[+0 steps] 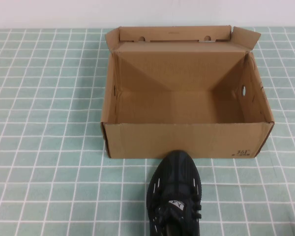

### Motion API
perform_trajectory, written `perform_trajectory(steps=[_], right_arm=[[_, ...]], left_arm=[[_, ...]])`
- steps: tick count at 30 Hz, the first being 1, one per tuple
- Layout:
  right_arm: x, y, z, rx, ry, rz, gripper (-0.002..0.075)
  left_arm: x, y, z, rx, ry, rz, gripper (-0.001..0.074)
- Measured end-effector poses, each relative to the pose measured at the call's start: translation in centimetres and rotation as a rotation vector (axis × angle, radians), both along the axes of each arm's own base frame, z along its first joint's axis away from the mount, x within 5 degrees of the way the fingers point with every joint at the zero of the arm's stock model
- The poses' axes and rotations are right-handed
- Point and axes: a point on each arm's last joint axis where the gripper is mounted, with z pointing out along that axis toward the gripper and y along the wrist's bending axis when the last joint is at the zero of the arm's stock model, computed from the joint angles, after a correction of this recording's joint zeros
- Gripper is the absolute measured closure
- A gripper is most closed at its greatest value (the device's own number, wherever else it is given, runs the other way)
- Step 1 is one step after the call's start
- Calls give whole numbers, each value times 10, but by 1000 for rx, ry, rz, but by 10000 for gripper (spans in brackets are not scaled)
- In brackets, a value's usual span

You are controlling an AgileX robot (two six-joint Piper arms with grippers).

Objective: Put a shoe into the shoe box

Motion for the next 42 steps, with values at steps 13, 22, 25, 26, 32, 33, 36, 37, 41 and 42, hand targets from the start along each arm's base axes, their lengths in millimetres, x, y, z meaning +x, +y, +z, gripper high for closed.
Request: perform_trajectory(steps=[13, 22, 25, 26, 32, 33, 36, 37, 41, 42], right_arm=[[3, 2, 10, 9, -112, 21, 734], [3, 2, 11, 9, -128, 24, 734], [3, 2, 11, 9, -128, 24, 734], [3, 2, 11, 9, -128, 24, 734], [3, 2, 11, 9, -128, 24, 734], [3, 2, 11, 9, -128, 24, 734], [3, 2, 11, 9, -130, 24, 734], [3, 2, 12, 10, -132, 25, 734], [4, 3, 16, 14, -177, 33, 734], [4, 3, 17, 16, -191, 36, 734]], left_arm=[[1, 0, 4, -11, -43, 1, 739], [1, -1, 5, -36, -50, 0, 739], [1, -1, 5, -36, -50, 0, 739], [1, -1, 5, -36, -50, 0, 739], [1, -1, 5, -38, -50, 0, 739], [1, -1, 5, -38, -50, 0, 739], [1, -1, 5, -42, -52, 0, 739], [1, -1, 5, -43, -54, 0, 739], [2, -1, 9, -47, -96, 2, 739], [2, -1, 10, -47, -113, 3, 739]])
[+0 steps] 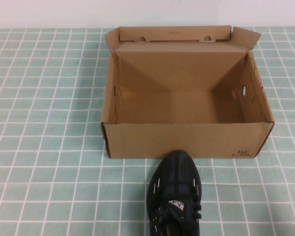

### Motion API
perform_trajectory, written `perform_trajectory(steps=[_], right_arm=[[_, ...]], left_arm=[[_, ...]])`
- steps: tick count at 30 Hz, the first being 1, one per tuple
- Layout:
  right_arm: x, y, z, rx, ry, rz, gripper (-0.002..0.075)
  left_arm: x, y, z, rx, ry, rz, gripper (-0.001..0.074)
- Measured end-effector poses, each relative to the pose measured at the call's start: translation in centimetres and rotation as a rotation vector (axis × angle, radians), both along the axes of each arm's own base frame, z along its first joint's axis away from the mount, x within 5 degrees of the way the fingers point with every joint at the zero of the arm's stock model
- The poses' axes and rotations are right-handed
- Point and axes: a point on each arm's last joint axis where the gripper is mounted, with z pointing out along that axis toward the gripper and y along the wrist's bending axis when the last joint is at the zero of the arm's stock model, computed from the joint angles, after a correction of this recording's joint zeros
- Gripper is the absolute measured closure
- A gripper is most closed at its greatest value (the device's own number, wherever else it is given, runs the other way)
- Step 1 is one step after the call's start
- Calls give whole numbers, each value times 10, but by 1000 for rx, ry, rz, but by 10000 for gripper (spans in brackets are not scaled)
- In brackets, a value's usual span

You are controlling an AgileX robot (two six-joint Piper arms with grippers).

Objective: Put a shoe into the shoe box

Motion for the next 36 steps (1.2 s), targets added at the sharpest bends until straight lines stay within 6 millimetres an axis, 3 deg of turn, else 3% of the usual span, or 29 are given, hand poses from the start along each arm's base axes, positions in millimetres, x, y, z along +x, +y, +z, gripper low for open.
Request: perform_trajectory(steps=[8, 20, 23, 27, 31, 36], right_arm=[[0, 4, 20, 19, -223, 43, 734], [-3, 6, 35, 58, -383, 71, 734], [-9, 7, 51, 143, -563, 100, 734], [-24, 4, 74, 278, -851, 136, 734], [-34, -2, 96, 457, -951, 158, 734], [-54, -4, 149, 573, -974, 209, 734]], left_arm=[[1, 1, 17, -26, -186, 15, 739], [0, 2, 24, -47, -257, 20, 739], [-2, 3, 36, -157, -395, 28, 739], [-14, 7, 62, -363, -707, 3, 739], [-29, 10, 82, -487, -951, -54, 739], [-48, 6, 128, -477, -1068, -143, 739]])
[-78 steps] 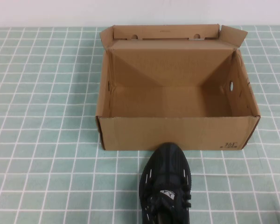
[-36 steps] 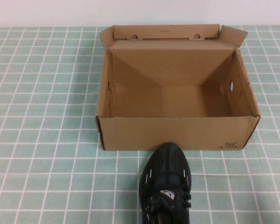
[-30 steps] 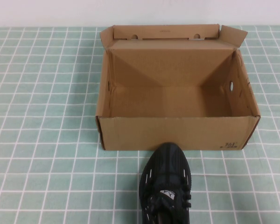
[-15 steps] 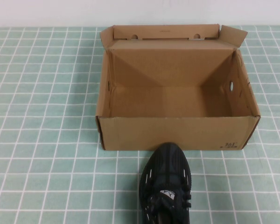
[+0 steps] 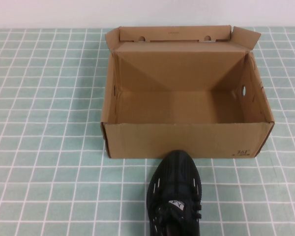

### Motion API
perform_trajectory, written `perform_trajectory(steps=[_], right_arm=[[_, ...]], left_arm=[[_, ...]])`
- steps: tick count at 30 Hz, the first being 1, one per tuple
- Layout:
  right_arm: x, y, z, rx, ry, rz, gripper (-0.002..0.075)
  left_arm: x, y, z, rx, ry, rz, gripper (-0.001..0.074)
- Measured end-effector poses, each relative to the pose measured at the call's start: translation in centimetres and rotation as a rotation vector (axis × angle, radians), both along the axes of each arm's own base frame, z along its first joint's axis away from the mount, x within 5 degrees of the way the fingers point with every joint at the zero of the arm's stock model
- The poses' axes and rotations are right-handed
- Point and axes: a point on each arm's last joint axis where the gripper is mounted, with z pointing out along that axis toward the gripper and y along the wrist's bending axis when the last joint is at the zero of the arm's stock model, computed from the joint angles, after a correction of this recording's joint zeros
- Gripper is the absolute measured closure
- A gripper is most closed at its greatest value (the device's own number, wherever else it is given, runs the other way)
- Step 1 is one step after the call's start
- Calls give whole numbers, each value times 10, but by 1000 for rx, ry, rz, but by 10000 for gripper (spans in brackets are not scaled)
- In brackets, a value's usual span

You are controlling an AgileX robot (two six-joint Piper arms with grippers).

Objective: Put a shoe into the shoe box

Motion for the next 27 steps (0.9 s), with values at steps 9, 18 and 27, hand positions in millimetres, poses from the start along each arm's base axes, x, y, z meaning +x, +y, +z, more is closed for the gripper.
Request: perform_trajectory(steps=[9, 18, 27], right_arm=[[-11, 1, 69, -46, 438, 36, 734], [43, 11, 49, -300, 933, -12, 734], [69, 45, 11, -661, 1320, 368, 734]], left_arm=[[-44, -4, 91, 120, 147, 47, 739], [-16, 10, 68, 45, 834, 133, 739], [-16, 12, 49, 35, 1052, 149, 739]])
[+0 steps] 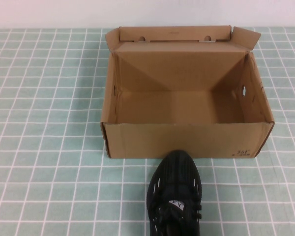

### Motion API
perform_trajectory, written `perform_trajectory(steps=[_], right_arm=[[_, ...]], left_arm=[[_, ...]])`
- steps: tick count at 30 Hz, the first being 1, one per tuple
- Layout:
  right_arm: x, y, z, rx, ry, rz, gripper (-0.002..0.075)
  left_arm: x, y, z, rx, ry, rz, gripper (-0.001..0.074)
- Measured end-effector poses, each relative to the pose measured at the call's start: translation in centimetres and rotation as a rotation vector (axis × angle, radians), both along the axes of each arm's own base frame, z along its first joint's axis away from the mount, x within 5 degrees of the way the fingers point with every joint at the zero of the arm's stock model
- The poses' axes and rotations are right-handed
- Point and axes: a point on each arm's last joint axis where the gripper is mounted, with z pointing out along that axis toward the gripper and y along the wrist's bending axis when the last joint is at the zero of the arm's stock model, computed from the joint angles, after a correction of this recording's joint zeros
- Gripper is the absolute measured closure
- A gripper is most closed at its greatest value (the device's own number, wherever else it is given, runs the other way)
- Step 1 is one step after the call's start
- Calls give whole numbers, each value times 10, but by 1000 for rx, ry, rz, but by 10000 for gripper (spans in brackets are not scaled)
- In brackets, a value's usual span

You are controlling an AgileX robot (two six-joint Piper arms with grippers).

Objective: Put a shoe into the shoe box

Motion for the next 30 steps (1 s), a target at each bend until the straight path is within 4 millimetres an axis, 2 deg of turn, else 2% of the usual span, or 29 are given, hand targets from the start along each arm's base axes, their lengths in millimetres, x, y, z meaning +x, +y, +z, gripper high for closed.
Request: perform_trajectory(steps=[4, 7, 13, 17, 21, 27, 30], right_arm=[[21, 17, -12, -19, 168, 214, 734], [34, 26, -14, -43, 250, 323, 726], [52, 48, -5, -144, 257, 482, 675], [59, 73, -3, -240, 231, 602, 641], [62, 102, -10, -338, 213, 688, 571], [66, 138, -35, -540, 155, 774, 413], [67, 153, -46, -609, 117, 816, 360]], left_arm=[[0, -4, -6, -25, 61, -44, 739], [-1, -9, -10, 21, 118, -107, 739], [1, -19, -13, 137, 169, -237, 739], [11, -22, -13, 152, 211, -270, 739], [24, -23, -14, 150, 268, -283, 739], [37, -24, -16, 144, 340, -291, 739], [39, -24, -17, 142, 349, -293, 739]])
